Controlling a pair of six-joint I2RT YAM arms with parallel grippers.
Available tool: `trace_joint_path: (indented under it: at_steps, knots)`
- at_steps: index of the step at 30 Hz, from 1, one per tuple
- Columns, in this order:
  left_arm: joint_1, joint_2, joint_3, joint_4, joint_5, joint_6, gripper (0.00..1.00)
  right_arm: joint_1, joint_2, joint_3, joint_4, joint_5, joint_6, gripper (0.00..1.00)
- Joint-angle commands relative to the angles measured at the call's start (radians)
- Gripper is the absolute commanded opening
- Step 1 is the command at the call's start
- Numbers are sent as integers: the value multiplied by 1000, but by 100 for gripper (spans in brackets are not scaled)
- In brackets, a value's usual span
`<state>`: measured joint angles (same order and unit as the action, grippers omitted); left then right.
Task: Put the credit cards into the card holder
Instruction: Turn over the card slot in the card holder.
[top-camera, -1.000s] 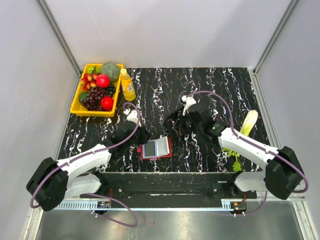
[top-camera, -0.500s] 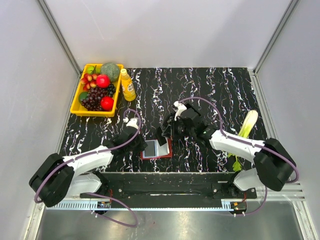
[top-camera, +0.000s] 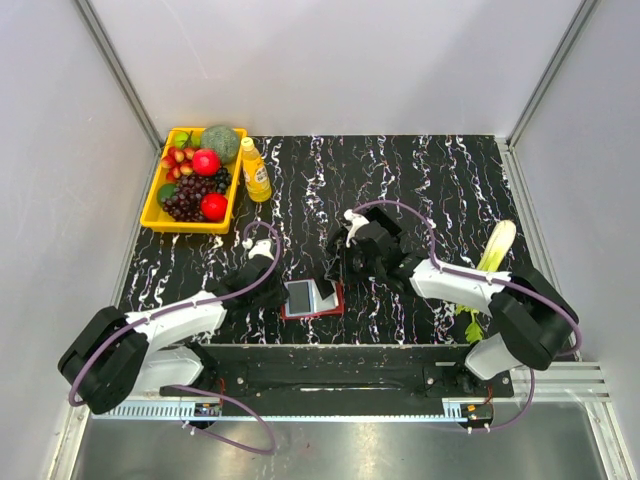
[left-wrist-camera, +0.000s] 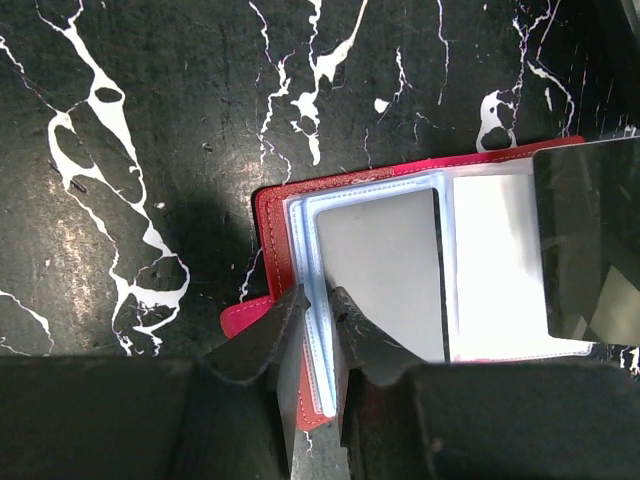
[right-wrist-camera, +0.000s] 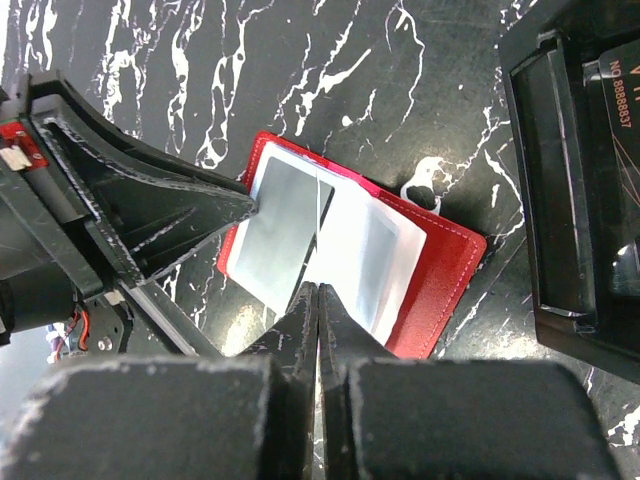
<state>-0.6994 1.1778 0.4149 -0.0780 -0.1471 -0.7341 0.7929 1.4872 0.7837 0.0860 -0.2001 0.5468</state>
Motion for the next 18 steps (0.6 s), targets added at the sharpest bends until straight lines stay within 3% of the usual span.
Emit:
trace_joint_path:
  at_steps: [1,10,18]
  knots:
    - [3,-24,12,29,7,-8,22,9,25,-4,35,22,-11,0]
    - [1,-47,19,73,66,-2,23,9,71,-9,32,30,-22,0]
    - [3,-38,18,35,20,-8,24,9,74,-6,32,30,-24,0]
